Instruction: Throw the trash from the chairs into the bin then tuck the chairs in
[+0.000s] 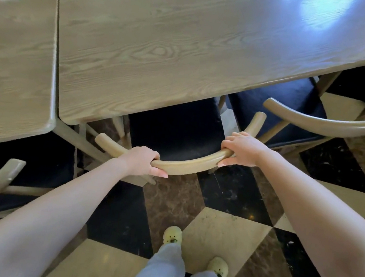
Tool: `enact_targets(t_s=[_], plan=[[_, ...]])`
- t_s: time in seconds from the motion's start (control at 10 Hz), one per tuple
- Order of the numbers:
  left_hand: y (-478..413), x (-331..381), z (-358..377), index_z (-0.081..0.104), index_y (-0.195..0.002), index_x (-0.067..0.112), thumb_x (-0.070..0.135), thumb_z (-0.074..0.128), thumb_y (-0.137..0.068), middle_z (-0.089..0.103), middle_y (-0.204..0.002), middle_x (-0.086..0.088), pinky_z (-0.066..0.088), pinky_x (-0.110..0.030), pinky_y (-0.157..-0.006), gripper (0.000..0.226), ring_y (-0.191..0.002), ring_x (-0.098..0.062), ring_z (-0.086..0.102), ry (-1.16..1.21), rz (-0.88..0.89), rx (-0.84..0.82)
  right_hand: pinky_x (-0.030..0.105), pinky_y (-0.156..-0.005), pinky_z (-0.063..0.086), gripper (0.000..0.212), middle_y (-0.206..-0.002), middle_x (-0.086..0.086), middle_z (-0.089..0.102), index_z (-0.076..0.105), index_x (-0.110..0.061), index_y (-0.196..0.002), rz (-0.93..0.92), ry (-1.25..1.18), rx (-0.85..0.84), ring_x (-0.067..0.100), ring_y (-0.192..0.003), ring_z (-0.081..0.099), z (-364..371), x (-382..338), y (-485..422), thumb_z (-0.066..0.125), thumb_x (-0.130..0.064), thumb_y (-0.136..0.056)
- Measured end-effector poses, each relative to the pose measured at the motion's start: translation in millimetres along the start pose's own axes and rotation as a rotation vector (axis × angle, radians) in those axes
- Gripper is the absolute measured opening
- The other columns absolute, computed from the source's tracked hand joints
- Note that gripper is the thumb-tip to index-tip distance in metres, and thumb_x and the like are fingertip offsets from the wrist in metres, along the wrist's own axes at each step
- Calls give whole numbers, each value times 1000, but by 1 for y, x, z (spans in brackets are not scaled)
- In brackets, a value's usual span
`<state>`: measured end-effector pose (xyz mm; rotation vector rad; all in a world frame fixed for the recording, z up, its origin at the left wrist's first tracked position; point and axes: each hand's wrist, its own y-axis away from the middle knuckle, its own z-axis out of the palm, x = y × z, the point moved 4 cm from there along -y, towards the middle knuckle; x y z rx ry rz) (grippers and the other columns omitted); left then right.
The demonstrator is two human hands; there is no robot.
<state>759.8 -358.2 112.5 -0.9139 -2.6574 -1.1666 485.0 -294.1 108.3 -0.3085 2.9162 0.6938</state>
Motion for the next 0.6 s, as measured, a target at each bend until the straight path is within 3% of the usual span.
enact_targets(t_s=[0.1, 0.2, 0.3, 0.4, 0.5, 0.6], plan=[[8, 7, 3, 61, -121, 25, 52, 62, -84, 66, -113, 7, 45, -27, -85, 46, -102, -11, 59, 47, 51, 91, 35, -107, 30, 57, -119, -3, 55, 57, -24, -120, 48, -31, 44, 18, -117, 45, 2, -1, 5, 53, -66, -81], [19, 35, 19, 49, -139, 22, 36, 64, -87, 60, -130, 3, 42, -33, -102, 55, -119, -15, 53, 86, 173, 289, 39, -118, 14, 61, -136, 0, 49, 52, -23, -130, 102, -91, 151, 22, -134, 34, 10, -7, 17, 54, -62, -83], [30, 79, 43, 44, -142, 15, 21, 66, -87, 51, -142, -5, 36, -41, -113, 60, -130, -23, 48, 52, 280, 540, 36, -117, -5, 62, -157, 0, 28, 37, -24, -145, 194, -197, 325, 22, -149, 12, 26, -17, 38, 54, -48, -91], [34, 112, 65, 43, -142, 14, 13, 65, -85, 46, -147, -7, 23, -49, -118, 61, -137, -27, 42, 0, 274, 726, 38, -117, -2, 65, -162, -1, 13, 22, -26, -152, 293, -324, 477, 20, -150, 5, 49, -30, 66, 53, -33, -95], [35, 125, 90, 41, -144, 12, 15, 63, -86, 37, -154, -9, 20, -55, -118, 62, -146, -35, 25, -118, 170, 756, 43, -120, 4, 66, -163, -3, 5, 12, -27, -153, 437, -457, 329, 20, -150, 4, 94, -43, 100, 45, -41, -97], [30, 133, 120, 32, -150, 15, 22, 54, -92, 22, -160, -9, 17, -50, -120, 63, -149, -28, 16, -292, 132, 628, 44, -120, 0, 69, -163, -5, -3, 4, -30, -153, 547, -547, -18, 21, -150, -3, 155, -51, 132, 34, -55, -97]])
